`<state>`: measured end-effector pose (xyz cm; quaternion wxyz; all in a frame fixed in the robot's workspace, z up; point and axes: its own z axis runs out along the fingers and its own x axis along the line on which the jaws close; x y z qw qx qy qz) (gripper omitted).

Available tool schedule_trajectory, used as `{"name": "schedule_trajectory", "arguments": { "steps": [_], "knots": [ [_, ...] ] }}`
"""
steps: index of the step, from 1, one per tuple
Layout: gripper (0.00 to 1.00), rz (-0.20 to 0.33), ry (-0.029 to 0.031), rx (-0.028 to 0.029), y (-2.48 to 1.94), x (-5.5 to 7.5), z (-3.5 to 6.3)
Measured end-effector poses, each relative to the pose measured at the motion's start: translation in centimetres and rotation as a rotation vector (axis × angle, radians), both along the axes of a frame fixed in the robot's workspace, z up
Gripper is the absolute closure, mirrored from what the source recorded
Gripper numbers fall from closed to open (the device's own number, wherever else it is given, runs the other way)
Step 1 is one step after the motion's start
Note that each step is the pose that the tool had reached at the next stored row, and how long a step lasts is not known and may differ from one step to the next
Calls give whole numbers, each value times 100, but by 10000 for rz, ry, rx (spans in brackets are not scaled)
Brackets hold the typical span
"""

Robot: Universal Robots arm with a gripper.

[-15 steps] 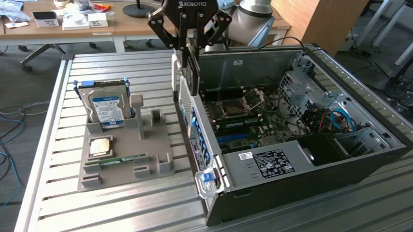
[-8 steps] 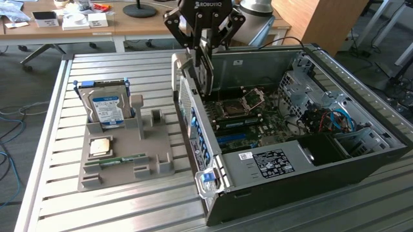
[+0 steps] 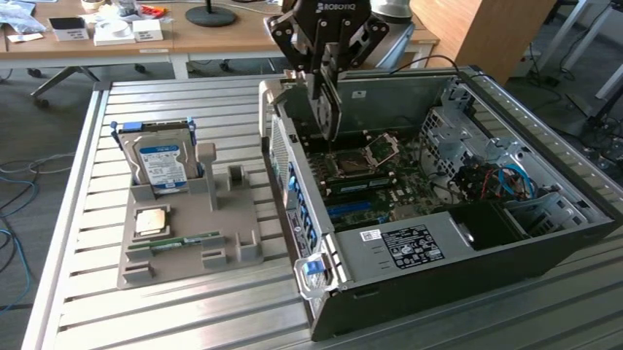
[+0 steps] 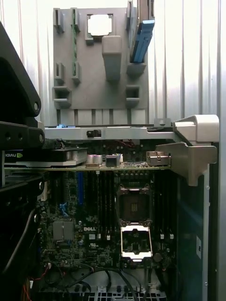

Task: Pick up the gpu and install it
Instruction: 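Pick up the gpu and move the gpu toward the slot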

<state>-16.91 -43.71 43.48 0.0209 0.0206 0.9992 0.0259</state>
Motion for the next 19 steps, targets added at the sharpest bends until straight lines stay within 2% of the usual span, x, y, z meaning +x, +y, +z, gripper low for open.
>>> {"name": "schedule_trajectory", "arguments": {
  "steps": [19],
  "knots": [
    [73,0,0,0,0,565,0]
  ]
}}
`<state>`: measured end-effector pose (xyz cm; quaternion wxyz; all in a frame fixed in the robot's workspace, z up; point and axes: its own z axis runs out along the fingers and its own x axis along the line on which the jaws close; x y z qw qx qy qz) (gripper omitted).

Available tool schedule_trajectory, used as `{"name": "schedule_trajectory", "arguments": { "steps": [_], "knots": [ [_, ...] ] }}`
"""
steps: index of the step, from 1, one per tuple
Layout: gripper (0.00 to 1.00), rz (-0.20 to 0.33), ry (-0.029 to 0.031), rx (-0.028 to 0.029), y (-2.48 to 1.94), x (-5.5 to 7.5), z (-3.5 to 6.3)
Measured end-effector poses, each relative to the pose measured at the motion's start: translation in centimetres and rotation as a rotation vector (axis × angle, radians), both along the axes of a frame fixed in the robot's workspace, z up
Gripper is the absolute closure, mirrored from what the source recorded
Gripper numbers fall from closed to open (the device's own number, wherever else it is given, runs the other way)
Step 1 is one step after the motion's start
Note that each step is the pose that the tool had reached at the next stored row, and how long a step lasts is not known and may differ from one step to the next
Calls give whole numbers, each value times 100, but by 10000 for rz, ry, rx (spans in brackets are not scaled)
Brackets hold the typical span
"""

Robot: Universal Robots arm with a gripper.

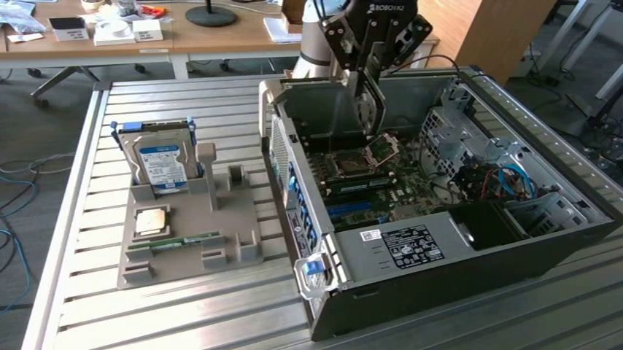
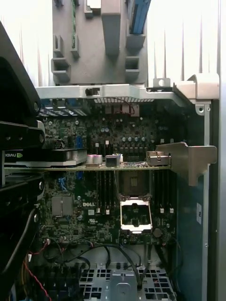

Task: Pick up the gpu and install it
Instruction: 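Pick up the gpu and move the gpu toward the slot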

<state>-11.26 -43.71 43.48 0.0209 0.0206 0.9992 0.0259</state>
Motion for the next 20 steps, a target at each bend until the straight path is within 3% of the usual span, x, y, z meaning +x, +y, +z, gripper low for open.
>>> {"name": "schedule_trajectory", "arguments": {
  "steps": [20],
  "knots": [
    [73,0,0,0,0,537,0]
  ]
}}
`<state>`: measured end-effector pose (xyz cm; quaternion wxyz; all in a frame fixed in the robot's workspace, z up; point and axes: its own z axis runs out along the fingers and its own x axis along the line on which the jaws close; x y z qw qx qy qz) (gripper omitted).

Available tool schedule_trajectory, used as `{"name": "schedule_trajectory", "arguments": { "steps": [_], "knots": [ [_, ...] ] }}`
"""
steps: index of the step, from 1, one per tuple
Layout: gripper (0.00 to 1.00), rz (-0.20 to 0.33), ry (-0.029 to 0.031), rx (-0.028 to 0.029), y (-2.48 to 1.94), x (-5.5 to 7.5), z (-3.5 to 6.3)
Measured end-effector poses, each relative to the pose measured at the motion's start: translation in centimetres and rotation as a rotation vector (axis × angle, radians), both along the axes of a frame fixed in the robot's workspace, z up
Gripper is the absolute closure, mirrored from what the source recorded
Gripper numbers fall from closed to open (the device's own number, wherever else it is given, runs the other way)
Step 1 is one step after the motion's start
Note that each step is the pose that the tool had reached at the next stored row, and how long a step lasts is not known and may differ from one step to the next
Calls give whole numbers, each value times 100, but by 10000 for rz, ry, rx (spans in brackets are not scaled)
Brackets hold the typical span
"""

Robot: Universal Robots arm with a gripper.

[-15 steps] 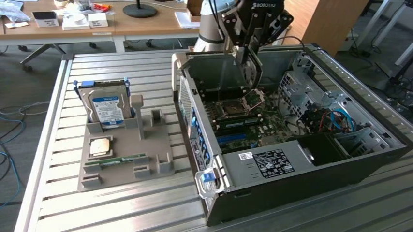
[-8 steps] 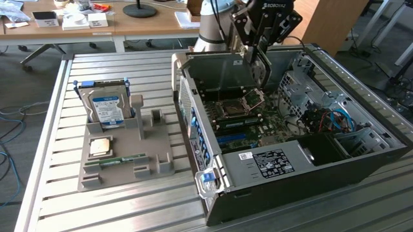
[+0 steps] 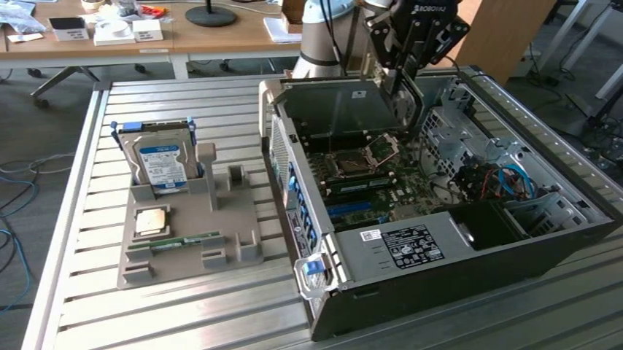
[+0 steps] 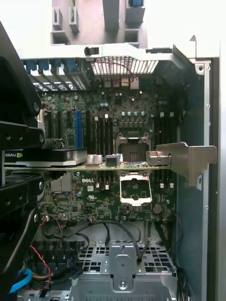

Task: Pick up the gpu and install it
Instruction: 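Pick up the gpu and move the gpu toward the slot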

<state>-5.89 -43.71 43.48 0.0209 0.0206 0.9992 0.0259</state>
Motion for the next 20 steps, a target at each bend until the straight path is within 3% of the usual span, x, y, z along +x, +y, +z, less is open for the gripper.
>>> {"name": "schedule_trajectory", "arguments": {
  "steps": [4,20],
  "knots": [
    [73,1,1,0,0,70,0],
    [73,0,0,0,1,116,-1]
  ]
}}
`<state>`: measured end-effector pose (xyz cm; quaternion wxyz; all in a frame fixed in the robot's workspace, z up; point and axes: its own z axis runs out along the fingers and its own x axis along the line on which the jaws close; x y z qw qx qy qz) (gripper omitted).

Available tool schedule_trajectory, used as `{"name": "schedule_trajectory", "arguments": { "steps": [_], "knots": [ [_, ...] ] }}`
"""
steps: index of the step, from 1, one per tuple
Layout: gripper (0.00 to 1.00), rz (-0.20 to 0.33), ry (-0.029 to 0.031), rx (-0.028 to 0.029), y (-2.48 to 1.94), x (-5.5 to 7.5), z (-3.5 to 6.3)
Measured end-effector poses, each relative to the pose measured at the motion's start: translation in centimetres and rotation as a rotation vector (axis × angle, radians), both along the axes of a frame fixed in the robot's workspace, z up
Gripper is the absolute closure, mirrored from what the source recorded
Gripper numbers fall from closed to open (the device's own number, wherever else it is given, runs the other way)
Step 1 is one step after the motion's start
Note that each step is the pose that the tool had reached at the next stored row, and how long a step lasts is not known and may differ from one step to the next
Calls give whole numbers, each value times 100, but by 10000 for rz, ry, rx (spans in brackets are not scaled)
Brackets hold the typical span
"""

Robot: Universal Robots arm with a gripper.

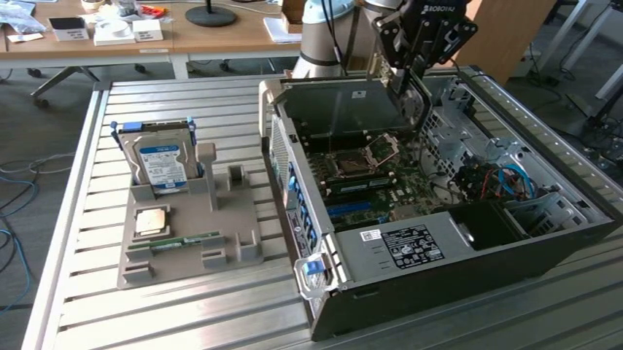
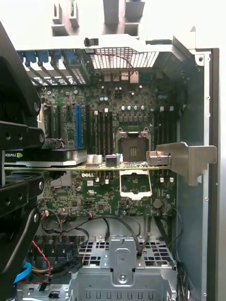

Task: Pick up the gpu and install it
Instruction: 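Pick up the gpu and move the gpu toward the slot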

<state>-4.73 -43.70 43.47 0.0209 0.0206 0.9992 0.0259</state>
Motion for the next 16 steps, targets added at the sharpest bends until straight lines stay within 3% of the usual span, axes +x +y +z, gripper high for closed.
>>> {"name": "schedule_trajectory", "arguments": {
  "steps": [16],
  "knots": [
    [73,0,0,0,2,357,-2]
  ]
}}
